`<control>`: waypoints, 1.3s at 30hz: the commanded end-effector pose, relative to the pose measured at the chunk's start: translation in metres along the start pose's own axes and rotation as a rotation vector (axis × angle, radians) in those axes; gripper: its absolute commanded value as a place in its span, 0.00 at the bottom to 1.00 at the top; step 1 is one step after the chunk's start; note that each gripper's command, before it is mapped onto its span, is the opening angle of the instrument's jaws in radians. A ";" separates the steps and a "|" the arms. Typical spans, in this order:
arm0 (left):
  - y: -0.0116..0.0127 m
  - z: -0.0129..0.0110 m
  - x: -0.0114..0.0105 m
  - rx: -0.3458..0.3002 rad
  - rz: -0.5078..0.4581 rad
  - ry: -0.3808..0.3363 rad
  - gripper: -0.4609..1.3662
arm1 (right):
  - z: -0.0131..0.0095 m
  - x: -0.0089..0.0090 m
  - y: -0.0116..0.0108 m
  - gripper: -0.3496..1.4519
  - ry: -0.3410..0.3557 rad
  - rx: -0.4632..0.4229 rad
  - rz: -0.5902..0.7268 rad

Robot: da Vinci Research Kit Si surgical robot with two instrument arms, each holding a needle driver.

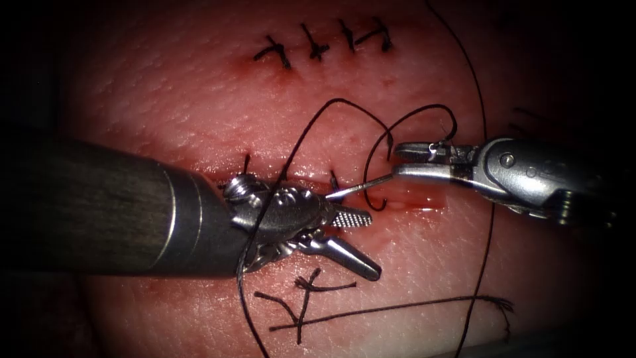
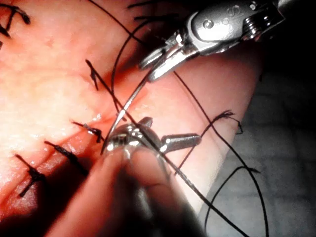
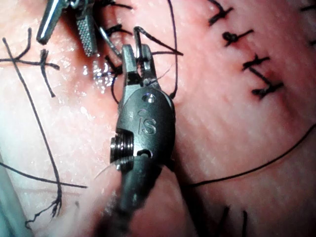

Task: Wound Closure
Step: Pass needle to left jaws

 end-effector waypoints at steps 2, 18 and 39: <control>0.0000 -0.0001 0.0001 -0.004 0.004 0.001 0.62 | 0.0000 0.0000 -0.0001 0.00 -0.001 -0.012 0.000; 0.0011 -0.0016 0.0027 -0.038 0.056 -0.003 0.67 | -0.0016 0.0001 0.0015 0.00 -0.089 0.041 -0.049; -0.0004 -0.0015 0.0034 -0.037 0.117 -0.001 0.83 | -0.0025 0.0024 0.0024 0.00 -0.217 0.455 -0.105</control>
